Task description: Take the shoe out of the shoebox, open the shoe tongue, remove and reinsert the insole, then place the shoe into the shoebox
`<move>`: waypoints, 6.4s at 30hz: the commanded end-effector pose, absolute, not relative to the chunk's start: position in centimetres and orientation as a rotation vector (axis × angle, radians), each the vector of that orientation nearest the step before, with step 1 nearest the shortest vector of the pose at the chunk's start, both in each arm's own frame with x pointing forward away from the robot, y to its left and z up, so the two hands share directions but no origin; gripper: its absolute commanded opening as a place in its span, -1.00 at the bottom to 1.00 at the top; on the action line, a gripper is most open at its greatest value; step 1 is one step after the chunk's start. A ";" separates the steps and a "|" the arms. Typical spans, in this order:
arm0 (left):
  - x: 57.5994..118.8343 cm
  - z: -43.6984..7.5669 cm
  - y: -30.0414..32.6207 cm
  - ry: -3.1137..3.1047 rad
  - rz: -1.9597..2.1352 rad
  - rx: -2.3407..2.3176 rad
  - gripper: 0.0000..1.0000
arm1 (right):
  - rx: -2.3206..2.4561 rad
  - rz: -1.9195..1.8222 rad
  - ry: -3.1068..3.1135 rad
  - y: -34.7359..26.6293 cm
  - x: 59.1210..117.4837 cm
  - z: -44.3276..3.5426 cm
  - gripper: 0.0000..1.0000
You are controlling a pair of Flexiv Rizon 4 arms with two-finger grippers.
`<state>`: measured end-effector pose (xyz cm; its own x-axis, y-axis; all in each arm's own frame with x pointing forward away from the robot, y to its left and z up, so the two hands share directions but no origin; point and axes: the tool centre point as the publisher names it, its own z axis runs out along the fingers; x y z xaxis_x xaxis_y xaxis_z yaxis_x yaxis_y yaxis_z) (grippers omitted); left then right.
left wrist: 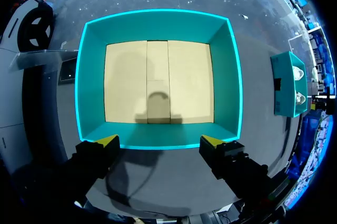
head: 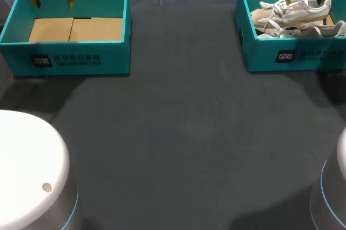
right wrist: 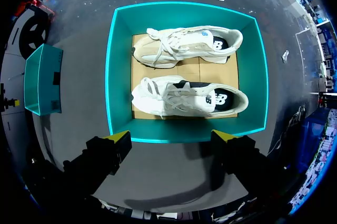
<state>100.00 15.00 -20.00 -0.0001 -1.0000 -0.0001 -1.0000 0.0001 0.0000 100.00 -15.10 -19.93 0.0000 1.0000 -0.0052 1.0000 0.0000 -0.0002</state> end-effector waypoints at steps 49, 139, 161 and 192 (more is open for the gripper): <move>100.0 -20.0 15.0 2.222 0.000 -2.221 1.00 | 2.244 -0.130 2.057 -25.0 100.5 -23.6 1.00; 100.0 -20.0 15.0 2.222 0.000 -2.221 1.00 | 2.350 -0.224 1.893 -33.9 102.3 -31.9 -1.00; 100.0 -20.0 15.0 2.222 0.000 -2.221 1.00 | 2.350 -0.212 1.866 -34.5 103.3 -25.1 -1.00; 100.0 -20.0 15.0 2.222 0.000 -2.221 1.00 | 2.234 -0.155 1.798 -25.7 95.3 -13.4 -1.00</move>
